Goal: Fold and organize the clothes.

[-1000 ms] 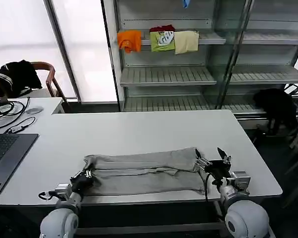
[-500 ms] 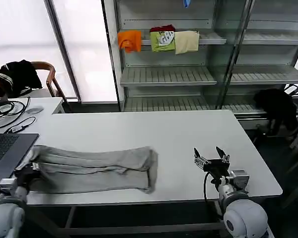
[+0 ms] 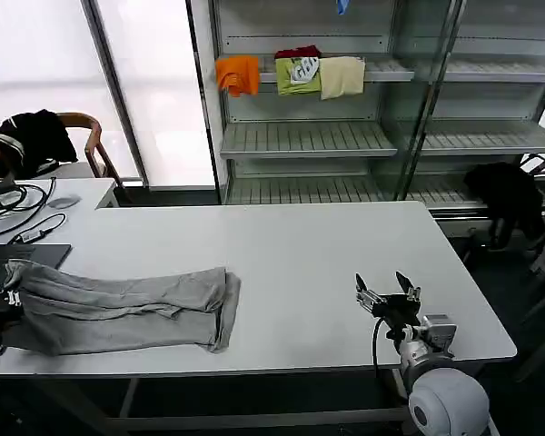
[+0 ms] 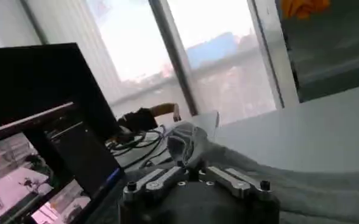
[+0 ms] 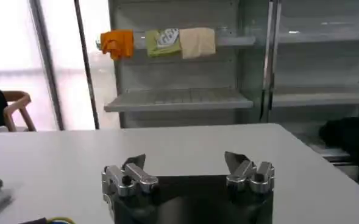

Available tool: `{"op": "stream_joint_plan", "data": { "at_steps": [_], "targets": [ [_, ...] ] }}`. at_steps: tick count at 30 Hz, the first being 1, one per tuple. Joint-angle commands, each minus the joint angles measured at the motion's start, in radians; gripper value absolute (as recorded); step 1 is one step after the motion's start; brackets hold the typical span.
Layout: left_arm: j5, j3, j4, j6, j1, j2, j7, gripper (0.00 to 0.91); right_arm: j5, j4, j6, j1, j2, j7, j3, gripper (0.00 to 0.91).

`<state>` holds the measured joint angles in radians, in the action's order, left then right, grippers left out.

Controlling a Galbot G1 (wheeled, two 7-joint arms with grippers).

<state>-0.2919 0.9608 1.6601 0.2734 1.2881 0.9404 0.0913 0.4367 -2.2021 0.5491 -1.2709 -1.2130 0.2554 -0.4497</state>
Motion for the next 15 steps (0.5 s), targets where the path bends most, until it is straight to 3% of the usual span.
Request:
{"op": "stream_joint_plan", "data": {
  "at_steps": [1,6,15],
  "targets": [
    [0.01,-0.086,0.148,0.057,0.01,0.053,-0.028,0.01,-0.001,-0.006,-0.001,-0.007,-0.001,0.0,-0.002,0.907],
    [0.05,-0.199,0.231,0.109,0.012,0.119,-0.08,0.01,-0.003,-0.007,-0.004,-0.02,0.001,0.0,-0.009,0.907],
    [0.085,-0.363,0.31,0.165,0.007,0.173,-0.141,0.01,-0.001,-0.009,-0.01,-0.039,0.002,0.002,-0.025,0.907]
  ]
}}
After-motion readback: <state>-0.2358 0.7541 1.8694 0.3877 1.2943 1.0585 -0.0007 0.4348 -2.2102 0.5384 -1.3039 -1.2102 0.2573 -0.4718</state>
